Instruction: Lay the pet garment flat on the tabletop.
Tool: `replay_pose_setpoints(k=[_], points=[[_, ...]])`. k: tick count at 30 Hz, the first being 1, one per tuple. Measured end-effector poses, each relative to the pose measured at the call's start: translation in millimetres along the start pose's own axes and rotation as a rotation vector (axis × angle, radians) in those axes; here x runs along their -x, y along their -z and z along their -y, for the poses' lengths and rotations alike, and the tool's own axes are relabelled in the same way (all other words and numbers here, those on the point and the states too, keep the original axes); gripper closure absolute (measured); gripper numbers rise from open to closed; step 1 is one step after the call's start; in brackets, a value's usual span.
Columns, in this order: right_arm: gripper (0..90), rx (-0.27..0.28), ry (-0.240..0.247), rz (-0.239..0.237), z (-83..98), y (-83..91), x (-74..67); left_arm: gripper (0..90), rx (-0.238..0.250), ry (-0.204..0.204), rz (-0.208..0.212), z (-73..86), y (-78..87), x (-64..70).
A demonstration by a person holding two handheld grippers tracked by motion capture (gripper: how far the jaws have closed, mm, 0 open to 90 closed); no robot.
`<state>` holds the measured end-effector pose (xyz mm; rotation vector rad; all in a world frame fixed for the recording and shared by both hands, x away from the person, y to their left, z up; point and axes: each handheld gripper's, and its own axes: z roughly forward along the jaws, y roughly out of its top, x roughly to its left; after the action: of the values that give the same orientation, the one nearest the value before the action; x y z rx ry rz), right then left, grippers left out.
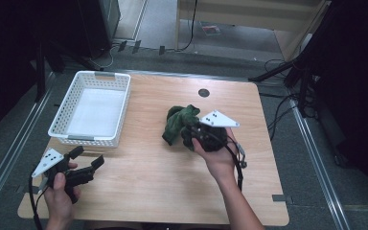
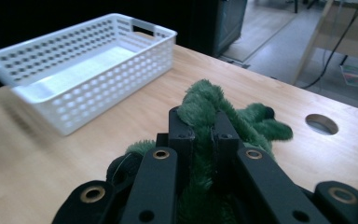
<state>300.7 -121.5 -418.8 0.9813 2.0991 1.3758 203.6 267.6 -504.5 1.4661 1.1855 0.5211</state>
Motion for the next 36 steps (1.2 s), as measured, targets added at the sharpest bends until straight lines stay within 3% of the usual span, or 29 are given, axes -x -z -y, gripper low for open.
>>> replay_pose_setpoints(k=[2,3,5,6,7,8,10,11,13,14,16,17,18,19,21,25,26,27,31,36], points=[[83.5,-0.003,-0.006,-0.022,10.3,12.2,-10.4,7.2,-0.001,-0.022,0.024,-5.3,-9.0,13.4],[83.3,-0.011,-0.002,-0.028,18.6,18.5,-17.0,7.2,-0.001,-0.022,0.024,-5.3,-9.0,13.4],[82.8,-0.026,-0.002,-0.036,24.3,21.8,-20.7,7.2,0.001,-0.051,0.042,-11.2,-17.4,23.9],[75.2,-0.074,-0.014,-0.109,41.1,31.2,-26.7,7.2,0.011,-0.065,0.054,-18.3,-24.1,31.0],[66.4,-0.078,-0.022,-0.137,46.1,35.0,-27.7,7.2,0.018,-0.07,0.062,-22.9,-27.5,34.1],[66.4,-0.078,-0.022,-0.137,46.1,35.0,-27.7,7.2,0.018,-0.07,0.062,-22.9,-27.5,34.1],[37.2,-0.069,-0.038,-0.178,57.5,54.3,-27.8,7.2,0.037,-0.09,0.075,-35.5,-36.6,42.3],[36.0,-0.071,-0.034,-0.185,57.5,57.0,-25.1,7.2,0.037,-0.09,0.075,-35.5,-36.6,42.3],[36.7,-0.066,-0.027,-0.17,56.6,59.9,-21.1,7.2,0.04,-0.112,0.087,-39.5,-42.7,45.8],[39.8,-0.049,-0.031,-0.138,55.5,61.7,-13.8,7.2,0.04,-0.119,0.098,-38.9,-45.4,46.3],[44.3,-0.033,-0.103,-0.13,54.5,56.0,0.4,7.2,0.014,-0.123,0.11,-34.8,-51.4,44.7],[45.9,-0.041,-0.126,-0.119,54.2,49.7,4.1,7.3,-0.009,-0.127,0.107,-32.0,-55.1,43.6],[46.1,-0.064,-0.13,-0.103,53.9,40.9,6.6,8.4,-0.025,-0.125,0.098,-28.7,-58.2,43.1],[46.4,-0.094,-0.126,-0.089,54.3,30.7,7.5,15.3,-0.033,-0.116,0.081,-25.2,-61.3,43.7],[46.6,-0.14,-0.127,-0.059,57.5,8.1,7.0,17.9,-0.057,-0.098,0.086,-18.7,-68.4,44.8],[45.7,-0.223,-0.185,-0.075,74.8,-33.5,5.3,18.2,-0.109,-0.1,0.138,-8.5,-83.3,55.7],[47.1,-0.253,-0.195,-0.099,80.3,-40.2,4.7,18.2,-0.129,-0.104,0.15,-5.9,-87.1,58.2],[54.2,-0.28,-0.201,-0.114,85.9,-44.2,3.6,18.2,-0.146,-0.101,0.156,-3.1,-90.8,60.3],[69.2,-0.319,-0.186,-0.171,101.0,-44.8,-4.0,18.2,-0.219,-0.097,0.146,7.6,-101.7,64.2],[75.7,-0.316,-0.16,-0.208,108.5,-39.3,-9.1,18.2,-0.291,-0.092,0.129,18.1,-108.7,67.1]])
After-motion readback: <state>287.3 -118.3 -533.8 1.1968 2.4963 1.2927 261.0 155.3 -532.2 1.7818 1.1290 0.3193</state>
